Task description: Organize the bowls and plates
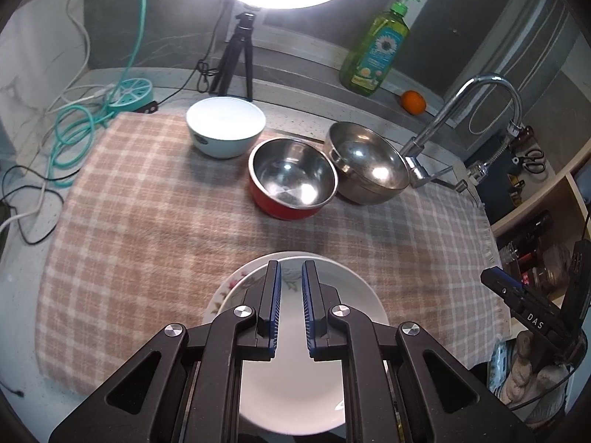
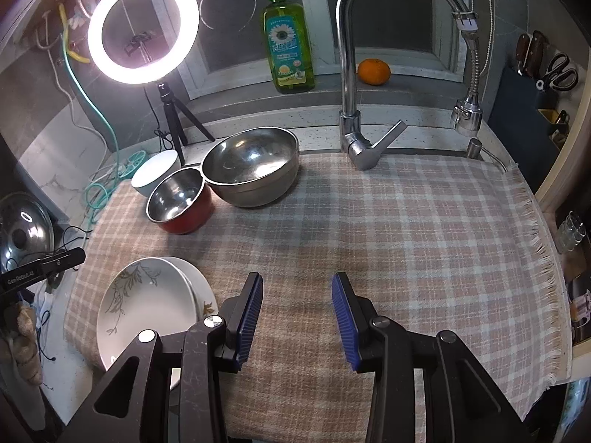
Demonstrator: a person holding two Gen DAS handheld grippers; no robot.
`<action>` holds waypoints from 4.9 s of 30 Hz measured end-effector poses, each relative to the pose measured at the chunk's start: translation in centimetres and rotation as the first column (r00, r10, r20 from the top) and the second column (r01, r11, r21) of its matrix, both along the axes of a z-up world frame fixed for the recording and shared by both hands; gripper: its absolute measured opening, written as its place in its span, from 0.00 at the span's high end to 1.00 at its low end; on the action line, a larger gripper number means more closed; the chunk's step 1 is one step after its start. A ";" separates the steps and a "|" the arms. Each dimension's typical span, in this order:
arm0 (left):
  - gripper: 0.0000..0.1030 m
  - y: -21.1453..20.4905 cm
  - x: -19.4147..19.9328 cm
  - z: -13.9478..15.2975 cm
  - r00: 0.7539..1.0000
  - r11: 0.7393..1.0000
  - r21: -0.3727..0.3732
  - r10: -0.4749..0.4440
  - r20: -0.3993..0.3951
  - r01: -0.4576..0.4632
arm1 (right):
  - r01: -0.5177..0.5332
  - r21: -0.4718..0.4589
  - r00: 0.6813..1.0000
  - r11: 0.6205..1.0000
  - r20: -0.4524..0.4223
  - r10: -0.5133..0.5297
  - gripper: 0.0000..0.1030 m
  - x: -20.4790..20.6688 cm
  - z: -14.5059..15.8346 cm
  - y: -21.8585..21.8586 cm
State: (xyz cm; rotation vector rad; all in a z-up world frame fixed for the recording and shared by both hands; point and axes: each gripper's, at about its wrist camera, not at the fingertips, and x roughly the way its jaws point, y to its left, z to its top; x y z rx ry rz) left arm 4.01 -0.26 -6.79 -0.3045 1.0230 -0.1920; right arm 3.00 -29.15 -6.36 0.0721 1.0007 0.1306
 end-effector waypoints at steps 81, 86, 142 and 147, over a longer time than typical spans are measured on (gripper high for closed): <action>0.94 -10.0 22.5 -5.2 0.952 0.949 0.162 -0.237 -0.194 0.269 | 0.170 0.257 0.963 0.951 -0.250 -0.104 0.88 18.3 -7.4 0.6; 0.94 -9.9 21.8 -5.1 0.953 0.953 0.148 -0.236 -0.192 0.266 | 0.158 0.247 0.966 0.956 -0.240 -0.097 0.88 17.7 -6.7 0.5; 0.94 -12.4 12.1 -4.3 0.915 0.916 0.142 -0.344 -0.209 0.376 | 0.135 0.182 0.958 0.974 -0.273 -0.082 0.88 6.9 -6.5 -1.2; 0.94 -12.5 12.0 -4.4 0.914 0.914 0.142 -0.347 -0.210 0.380 | 0.137 0.183 0.958 0.973 -0.274 -0.084 0.88 6.5 -6.5 -1.2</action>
